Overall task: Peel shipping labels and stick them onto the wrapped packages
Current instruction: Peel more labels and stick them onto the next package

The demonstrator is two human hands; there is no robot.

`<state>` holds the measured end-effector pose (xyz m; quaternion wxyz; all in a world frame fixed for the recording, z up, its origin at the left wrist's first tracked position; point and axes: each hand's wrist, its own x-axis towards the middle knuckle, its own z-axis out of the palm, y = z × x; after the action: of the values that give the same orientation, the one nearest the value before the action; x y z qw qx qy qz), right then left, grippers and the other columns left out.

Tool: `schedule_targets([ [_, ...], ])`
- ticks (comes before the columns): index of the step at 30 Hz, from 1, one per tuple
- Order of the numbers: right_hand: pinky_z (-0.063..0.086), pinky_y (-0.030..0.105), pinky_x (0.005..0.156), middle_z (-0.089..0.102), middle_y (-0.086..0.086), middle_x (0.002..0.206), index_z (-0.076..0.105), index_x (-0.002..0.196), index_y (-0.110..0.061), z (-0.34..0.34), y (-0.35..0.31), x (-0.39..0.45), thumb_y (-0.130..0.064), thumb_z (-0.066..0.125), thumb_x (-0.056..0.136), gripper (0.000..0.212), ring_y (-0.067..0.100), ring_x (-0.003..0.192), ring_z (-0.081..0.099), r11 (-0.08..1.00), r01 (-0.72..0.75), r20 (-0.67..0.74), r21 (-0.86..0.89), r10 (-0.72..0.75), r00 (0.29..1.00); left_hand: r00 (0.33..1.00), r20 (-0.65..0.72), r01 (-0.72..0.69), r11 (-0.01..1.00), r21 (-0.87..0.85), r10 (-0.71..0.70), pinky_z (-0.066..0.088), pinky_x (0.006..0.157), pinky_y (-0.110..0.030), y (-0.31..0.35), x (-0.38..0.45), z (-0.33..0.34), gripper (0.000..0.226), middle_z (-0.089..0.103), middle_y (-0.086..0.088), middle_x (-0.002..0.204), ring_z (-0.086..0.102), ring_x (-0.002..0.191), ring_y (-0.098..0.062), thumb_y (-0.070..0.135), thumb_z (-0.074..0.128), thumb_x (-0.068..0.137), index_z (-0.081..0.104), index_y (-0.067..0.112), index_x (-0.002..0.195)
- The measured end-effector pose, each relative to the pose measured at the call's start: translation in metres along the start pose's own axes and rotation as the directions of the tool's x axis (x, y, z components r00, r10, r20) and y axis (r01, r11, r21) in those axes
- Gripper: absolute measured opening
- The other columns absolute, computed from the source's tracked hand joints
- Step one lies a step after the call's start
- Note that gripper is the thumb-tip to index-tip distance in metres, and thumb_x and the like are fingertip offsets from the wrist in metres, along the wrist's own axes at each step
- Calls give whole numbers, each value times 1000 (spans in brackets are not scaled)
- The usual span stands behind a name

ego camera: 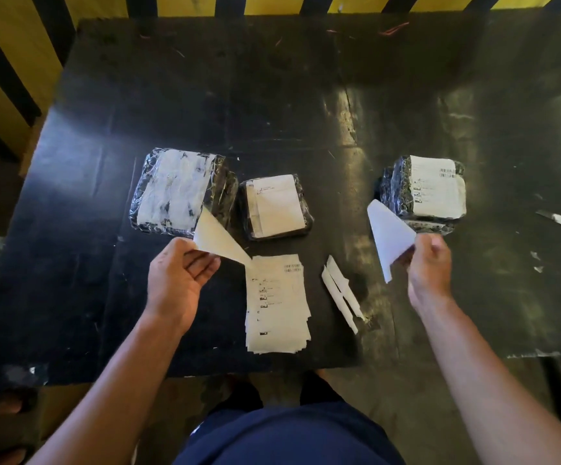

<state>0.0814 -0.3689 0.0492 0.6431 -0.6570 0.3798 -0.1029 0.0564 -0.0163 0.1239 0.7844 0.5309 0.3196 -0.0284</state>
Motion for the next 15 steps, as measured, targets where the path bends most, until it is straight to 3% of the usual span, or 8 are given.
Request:
schedule_targets([
  [2,42,29,63,55,0,76,52,79,-19,-6,11,1,-16,54,96,17,2,65,51,944,176,120,-278,-148,982,999,47,9,997,82,-13,63,77,-27,-6,-5,4,22,81,-4,90,77,87,-17,11,48,106,60,15,89],
  [4,45,36,64,60,1,78,54,84,-16,-7,26,3,-17,58,95,11,13,69,55,867,245,199,-433,-173,965,996,78,29,991,131,-40,62,77,-27,-13,-9,9,22,81,-6,93,78,88,-17,11,49,106,61,15,88],
  [7,42,37,65,62,2,78,56,87,-9,-1,57,2,-12,63,94,10,21,70,54,819,261,238,-512,-157,959,992,93,66,987,149,-80,62,76,-28,-24,-13,17,25,81,-8,95,78,86,-17,12,49,107,62,14,85],
  [11,51,39,70,65,-4,77,58,89,-11,1,97,-1,-16,66,95,12,21,72,62,734,288,310,-616,-110,944,984,130,103,983,150,-123,63,75,-28,-37,-18,27,25,81,-12,96,77,82,-18,11,51,106,63,13,84],
  [15,57,36,68,69,-9,80,67,87,-20,-5,110,-3,-16,67,89,4,17,78,67,603,447,471,-661,-130,872,979,143,122,981,147,-143,63,73,-28,-46,-20,37,29,79,-18,98,75,80,-20,11,52,106,65,13,80],
])
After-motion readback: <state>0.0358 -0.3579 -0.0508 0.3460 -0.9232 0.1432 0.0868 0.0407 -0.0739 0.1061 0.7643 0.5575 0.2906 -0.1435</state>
